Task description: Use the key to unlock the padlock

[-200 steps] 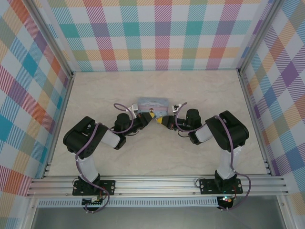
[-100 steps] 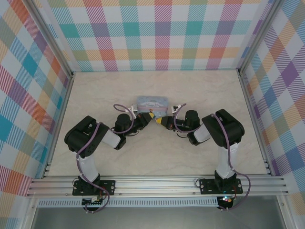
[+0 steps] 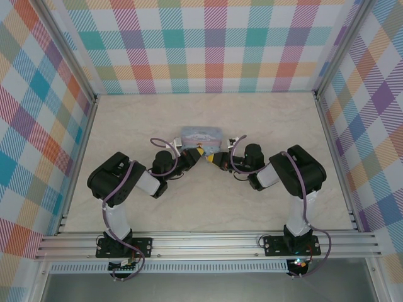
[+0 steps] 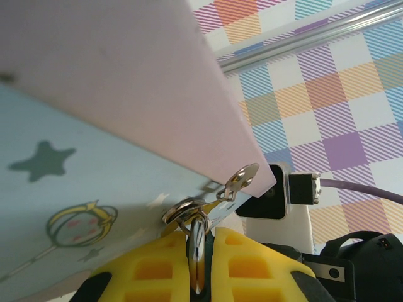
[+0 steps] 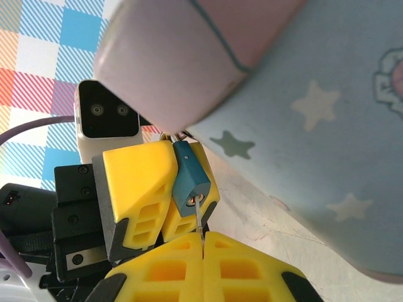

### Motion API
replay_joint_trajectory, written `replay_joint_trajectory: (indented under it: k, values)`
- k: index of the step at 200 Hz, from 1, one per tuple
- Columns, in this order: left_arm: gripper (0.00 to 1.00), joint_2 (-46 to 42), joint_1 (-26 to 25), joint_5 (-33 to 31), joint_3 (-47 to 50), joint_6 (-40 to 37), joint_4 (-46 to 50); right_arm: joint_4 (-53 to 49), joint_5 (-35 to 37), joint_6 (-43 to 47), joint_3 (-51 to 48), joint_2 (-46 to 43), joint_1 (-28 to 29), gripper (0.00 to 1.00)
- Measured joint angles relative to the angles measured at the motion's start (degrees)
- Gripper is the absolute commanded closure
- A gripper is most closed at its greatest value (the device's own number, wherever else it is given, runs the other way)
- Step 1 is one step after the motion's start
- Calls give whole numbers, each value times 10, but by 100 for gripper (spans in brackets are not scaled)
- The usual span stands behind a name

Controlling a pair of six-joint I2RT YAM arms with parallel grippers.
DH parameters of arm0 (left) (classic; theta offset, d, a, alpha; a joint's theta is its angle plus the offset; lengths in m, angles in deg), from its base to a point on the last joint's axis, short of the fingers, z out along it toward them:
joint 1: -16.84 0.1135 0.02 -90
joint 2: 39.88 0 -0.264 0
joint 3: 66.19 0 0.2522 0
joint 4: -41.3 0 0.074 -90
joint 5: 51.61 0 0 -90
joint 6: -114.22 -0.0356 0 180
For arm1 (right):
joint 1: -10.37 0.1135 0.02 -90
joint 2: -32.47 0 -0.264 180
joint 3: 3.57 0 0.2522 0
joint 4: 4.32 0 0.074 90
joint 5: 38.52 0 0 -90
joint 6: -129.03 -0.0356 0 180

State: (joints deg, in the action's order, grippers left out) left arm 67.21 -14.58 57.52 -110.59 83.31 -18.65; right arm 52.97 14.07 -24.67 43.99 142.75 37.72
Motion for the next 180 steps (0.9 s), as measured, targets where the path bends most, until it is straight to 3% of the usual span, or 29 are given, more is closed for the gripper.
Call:
replay_joint_trajectory:
  k: [180]
  values:
    - [100,3,-2,12,8,-7,-3,-95,21,33,-5,-54,0,97]
